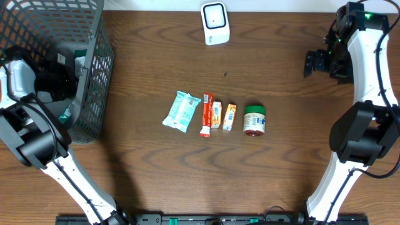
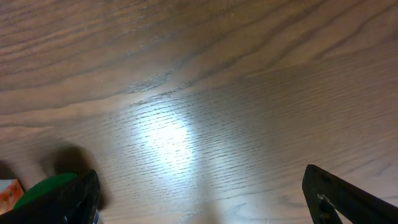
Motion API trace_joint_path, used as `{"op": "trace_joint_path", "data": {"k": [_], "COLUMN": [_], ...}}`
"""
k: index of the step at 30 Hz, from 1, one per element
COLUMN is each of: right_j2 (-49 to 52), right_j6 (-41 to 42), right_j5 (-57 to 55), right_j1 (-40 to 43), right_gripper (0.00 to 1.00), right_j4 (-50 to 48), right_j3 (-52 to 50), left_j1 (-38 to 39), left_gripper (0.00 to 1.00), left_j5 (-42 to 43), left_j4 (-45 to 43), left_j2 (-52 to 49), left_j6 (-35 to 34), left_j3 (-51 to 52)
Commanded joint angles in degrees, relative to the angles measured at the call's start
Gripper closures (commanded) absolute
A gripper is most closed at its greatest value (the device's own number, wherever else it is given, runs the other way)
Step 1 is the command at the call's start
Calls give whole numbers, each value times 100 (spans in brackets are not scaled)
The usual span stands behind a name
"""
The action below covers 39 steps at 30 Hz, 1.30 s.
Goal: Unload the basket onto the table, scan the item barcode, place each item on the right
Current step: 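Return the left gripper into the basket and grasp the green glove pack, then carry the green glove pack out and lay it left of the wipes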
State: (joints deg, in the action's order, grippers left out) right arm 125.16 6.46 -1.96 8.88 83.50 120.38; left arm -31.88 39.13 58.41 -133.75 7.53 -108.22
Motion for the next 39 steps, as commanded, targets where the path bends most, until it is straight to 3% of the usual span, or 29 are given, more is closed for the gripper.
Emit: {"op": "trace_joint_path", "data": {"k": [1,5,10,18,23,28,32,39], "right_j2": [11,11,11,11,11,11,11,11], "right_j6": [-33,-33,-33,-33,-31,-33,-33,-33], "right_j5": [-35,-35,-35,-35,-35,-35,-35,-35], "right_j1": [4,4,4,4,4,4,4,4], "right_gripper": [1,1,1,1,1,1,1,1], "right_j4": [-2,-2,0,-2,0,0,-2,0], "right_j3": [66,66,66,66,66,66,66,66], "left_j1": [-59,-138,-195,-190,70,1130,2380,4019], "left_gripper": [93,93,93,93,93,93,93,93], "left_j5": [868,669,-247,-984,-1014,-1036,-1991,-3276], "left_j4": [87,-4,-350,-688,-420,483,1082,411], "left_j2": [240,940,2142,4175,5139,5547,5484,5101], "left_j6": [46,-9,-656,-1213,-1578,-1576,-1582,-2107], "left_j3": [-90,-157,-157,-157,-151,-149,247,2061]}}
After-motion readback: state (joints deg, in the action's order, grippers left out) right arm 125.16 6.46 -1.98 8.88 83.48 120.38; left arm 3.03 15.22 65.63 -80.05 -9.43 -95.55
